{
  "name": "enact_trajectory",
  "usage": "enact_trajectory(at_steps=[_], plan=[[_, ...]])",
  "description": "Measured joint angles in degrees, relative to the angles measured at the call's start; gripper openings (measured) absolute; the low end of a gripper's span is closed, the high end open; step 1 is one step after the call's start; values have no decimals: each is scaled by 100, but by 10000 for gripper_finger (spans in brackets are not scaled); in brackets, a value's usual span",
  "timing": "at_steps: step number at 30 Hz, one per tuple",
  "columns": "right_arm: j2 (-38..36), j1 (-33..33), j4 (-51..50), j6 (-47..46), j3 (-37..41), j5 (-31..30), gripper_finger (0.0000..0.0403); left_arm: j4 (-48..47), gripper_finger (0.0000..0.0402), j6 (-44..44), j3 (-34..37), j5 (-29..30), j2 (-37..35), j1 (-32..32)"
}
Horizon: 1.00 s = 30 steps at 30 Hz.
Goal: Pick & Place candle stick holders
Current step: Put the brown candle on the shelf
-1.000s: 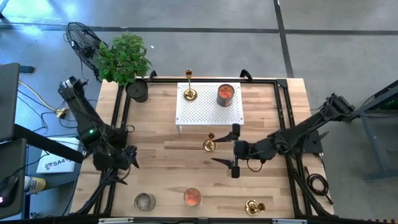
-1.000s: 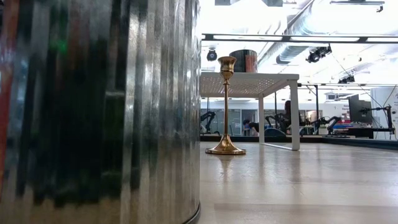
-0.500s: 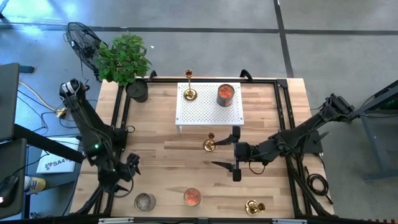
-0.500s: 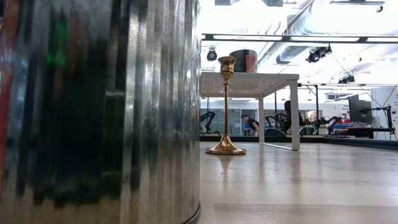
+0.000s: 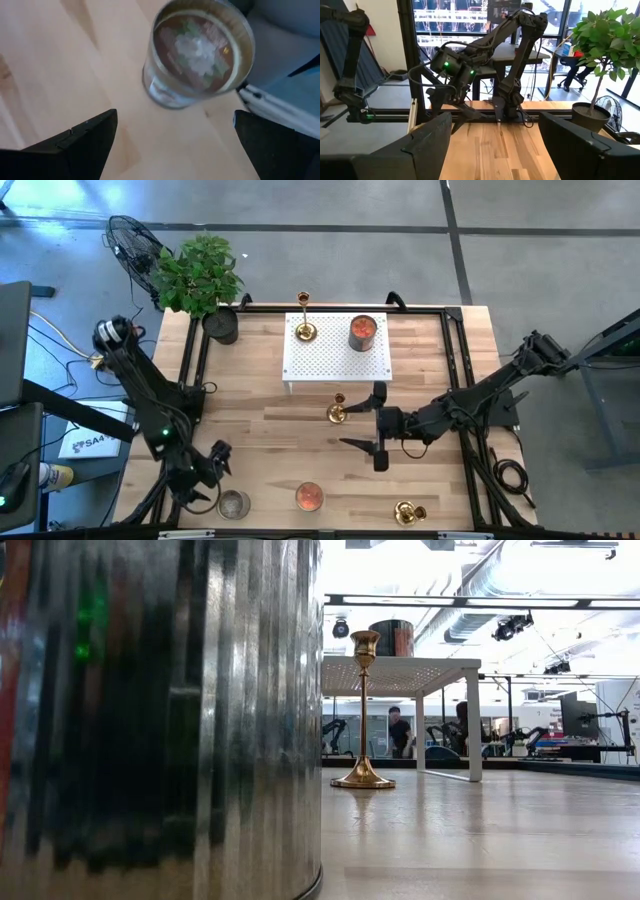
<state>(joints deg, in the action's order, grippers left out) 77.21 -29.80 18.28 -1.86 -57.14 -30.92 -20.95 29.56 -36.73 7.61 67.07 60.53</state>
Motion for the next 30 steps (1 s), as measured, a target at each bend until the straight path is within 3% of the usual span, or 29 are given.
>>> enact_trajectory(at_steps=[13, 30], plan=[[0, -245, 72, -89, 0, -158, 294, 311, 392, 89, 0, 27, 473, -4], [0, -289, 213, -105, 0, -197, 294, 1391, 392, 102, 2, -152, 754, -6]])
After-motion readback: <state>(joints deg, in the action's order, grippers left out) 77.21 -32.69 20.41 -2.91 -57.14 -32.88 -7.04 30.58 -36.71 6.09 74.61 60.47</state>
